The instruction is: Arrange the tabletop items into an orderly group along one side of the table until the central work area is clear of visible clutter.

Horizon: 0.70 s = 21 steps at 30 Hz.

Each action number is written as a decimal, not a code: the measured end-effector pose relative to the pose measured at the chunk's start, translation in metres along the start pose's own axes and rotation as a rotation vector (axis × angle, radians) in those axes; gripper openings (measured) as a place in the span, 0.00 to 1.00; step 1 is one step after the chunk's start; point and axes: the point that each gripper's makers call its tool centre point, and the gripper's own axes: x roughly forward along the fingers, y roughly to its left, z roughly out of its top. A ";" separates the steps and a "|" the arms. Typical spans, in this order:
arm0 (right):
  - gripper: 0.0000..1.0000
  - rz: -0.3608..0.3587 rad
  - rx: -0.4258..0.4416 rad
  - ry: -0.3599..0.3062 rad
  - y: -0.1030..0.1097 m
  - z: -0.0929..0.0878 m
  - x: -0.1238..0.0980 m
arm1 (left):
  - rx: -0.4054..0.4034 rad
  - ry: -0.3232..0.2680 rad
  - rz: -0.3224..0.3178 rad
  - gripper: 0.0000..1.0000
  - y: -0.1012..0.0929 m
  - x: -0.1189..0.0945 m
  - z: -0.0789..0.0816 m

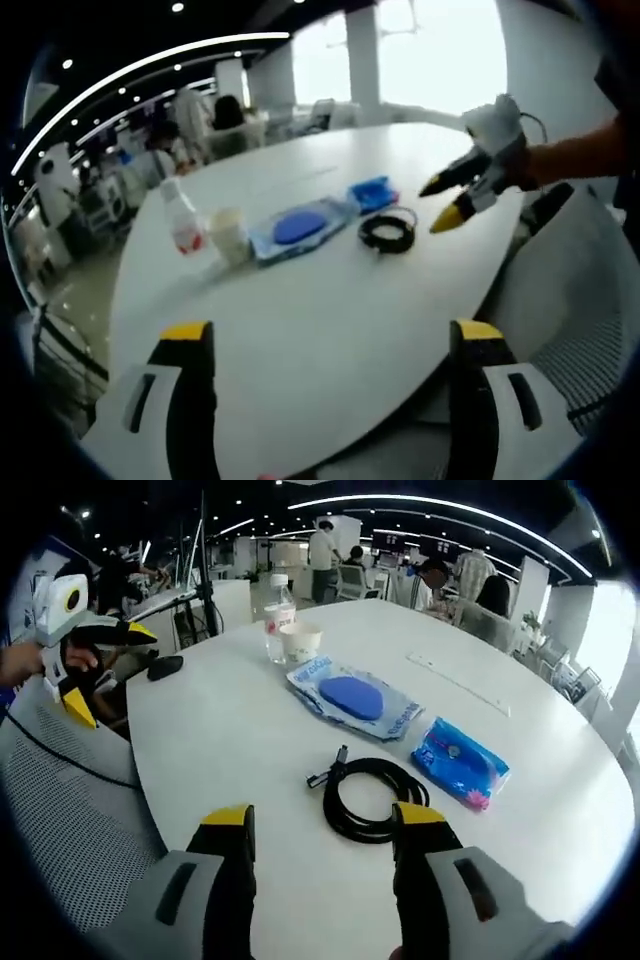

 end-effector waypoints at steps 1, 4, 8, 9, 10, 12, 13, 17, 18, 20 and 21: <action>0.61 -0.003 0.017 -0.011 0.000 0.001 -0.003 | -0.001 -0.001 -0.001 0.95 0.000 0.000 0.000; 0.68 -0.002 0.098 -0.043 0.000 0.005 -0.014 | -0.004 0.002 -0.004 0.95 0.001 -0.001 0.000; 0.72 -0.026 0.114 -0.050 -0.005 0.003 -0.028 | -0.024 -0.001 -0.012 0.96 0.002 -0.002 0.001; 0.74 -0.031 0.118 -0.057 -0.006 0.003 -0.031 | -0.029 -0.003 -0.013 0.96 0.002 -0.002 0.000; 0.75 -0.036 0.126 -0.060 -0.008 0.003 -0.035 | -0.033 -0.003 -0.014 0.96 0.002 -0.002 0.000; 0.80 -0.046 0.135 -0.064 -0.010 0.002 -0.041 | -0.032 -0.002 -0.015 0.96 0.003 -0.002 0.000; 0.82 -0.046 0.134 -0.064 -0.010 0.001 -0.043 | -0.030 0.005 -0.013 0.96 0.004 -0.003 -0.001; 0.92 -0.058 0.118 -0.064 -0.011 -0.004 -0.053 | -0.039 0.009 -0.013 0.96 0.008 -0.005 -0.001; 0.94 -0.060 0.114 -0.067 -0.011 -0.006 -0.056 | -0.044 0.005 -0.014 0.96 0.009 -0.007 0.001; 0.96 -0.066 0.119 -0.079 -0.012 -0.007 -0.062 | -0.043 -0.006 -0.020 0.97 0.008 -0.009 0.005; 0.97 -0.070 0.125 -0.087 -0.012 -0.008 -0.065 | -0.042 -0.009 -0.020 0.97 0.009 -0.010 0.007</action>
